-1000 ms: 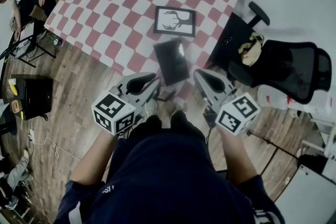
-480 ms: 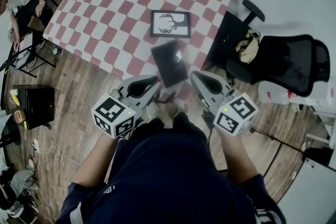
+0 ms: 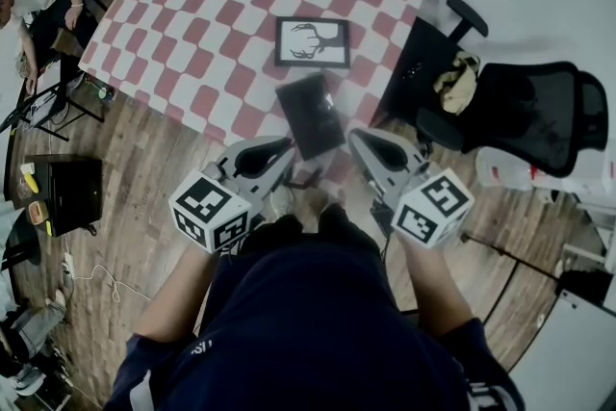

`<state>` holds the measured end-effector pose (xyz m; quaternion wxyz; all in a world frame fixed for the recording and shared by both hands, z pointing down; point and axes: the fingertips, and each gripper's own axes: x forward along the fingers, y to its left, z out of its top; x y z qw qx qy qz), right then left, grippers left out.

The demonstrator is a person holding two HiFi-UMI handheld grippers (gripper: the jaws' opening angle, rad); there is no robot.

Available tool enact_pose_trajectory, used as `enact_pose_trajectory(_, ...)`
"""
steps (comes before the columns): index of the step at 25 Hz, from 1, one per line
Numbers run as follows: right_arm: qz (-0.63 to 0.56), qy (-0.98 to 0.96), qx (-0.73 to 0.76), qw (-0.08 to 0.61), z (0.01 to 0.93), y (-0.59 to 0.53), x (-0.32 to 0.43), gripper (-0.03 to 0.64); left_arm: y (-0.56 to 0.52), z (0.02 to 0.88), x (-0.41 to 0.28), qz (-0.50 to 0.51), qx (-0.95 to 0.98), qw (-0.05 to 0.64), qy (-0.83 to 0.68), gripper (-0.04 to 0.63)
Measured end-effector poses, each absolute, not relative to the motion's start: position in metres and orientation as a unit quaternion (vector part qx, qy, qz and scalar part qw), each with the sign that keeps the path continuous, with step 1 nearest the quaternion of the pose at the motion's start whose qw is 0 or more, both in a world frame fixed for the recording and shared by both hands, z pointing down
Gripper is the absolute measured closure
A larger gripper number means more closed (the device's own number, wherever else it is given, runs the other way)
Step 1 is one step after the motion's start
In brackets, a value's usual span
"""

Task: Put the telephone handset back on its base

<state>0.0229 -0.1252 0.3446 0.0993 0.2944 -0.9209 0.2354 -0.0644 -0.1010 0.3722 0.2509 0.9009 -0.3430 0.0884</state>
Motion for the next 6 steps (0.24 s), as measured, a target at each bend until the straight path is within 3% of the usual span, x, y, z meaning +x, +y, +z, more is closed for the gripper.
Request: enact_pose_trajectory(6, 0.237, -0.922, 0.29, 0.1, 0.3471, -0.1256, 0.0244, 0.601, -0.1019, 0.3751, -0.061, 0.09, 0.9, 0.253, -0.344, 0.534)
